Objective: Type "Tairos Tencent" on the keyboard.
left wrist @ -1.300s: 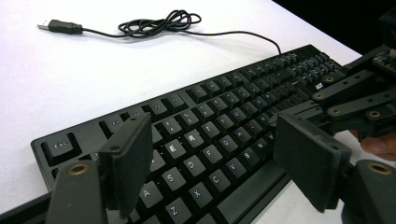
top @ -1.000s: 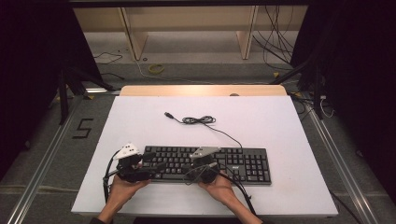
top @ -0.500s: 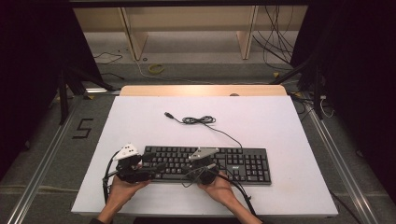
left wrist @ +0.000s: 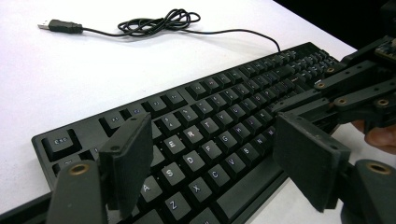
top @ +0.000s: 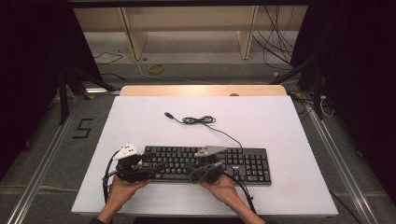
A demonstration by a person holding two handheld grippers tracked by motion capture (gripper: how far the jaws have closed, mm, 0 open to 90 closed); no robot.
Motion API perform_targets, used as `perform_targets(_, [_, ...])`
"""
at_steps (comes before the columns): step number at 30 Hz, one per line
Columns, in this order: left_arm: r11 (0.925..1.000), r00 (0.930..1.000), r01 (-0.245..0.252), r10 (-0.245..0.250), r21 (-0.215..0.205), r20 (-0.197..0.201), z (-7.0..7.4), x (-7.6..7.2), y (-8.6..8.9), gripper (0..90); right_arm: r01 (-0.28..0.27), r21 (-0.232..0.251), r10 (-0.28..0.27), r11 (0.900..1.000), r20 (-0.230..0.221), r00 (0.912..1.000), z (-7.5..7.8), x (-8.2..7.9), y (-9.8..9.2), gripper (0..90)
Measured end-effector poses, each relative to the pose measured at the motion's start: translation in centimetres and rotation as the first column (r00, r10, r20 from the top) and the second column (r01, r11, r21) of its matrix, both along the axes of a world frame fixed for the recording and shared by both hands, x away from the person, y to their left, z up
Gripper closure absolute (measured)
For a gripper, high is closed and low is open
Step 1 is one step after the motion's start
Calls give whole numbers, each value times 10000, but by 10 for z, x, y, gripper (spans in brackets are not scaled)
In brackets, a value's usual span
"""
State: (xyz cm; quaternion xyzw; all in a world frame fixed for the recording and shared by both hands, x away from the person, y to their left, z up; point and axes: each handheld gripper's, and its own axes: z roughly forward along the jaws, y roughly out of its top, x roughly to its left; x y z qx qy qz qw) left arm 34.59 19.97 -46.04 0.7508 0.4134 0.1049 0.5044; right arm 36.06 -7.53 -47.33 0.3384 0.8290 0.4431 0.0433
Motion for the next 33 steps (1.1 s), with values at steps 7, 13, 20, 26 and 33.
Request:
perform_targets(7, [10000,10000,-7,7,-18,-6,0,1,0,283,199,260,-199,9995,6,9998,4,0,-12,804])
perform_targets(13, [10000,10000,1,-1,4,-40,1,1,-1,282,230,535,-229,9983,-12,9997,7,-1,-21,726])
perform_targets(20, [10000,10000,39,-38,57,-55,1,3,-2,280,206,780,-211,9967,51,9998,11,-3,-30,648])
perform_targets(26, [9999,9999,60,-59,122,-111,2,5,-4,278,262,960,-269,9950,62,9996,16,-5,-39,600])
perform_targets(33, [9999,9999,39,-37,112,-155,4,7,-6,278,398,1023,-406,9940,60,9992,17,-7,-47,554])
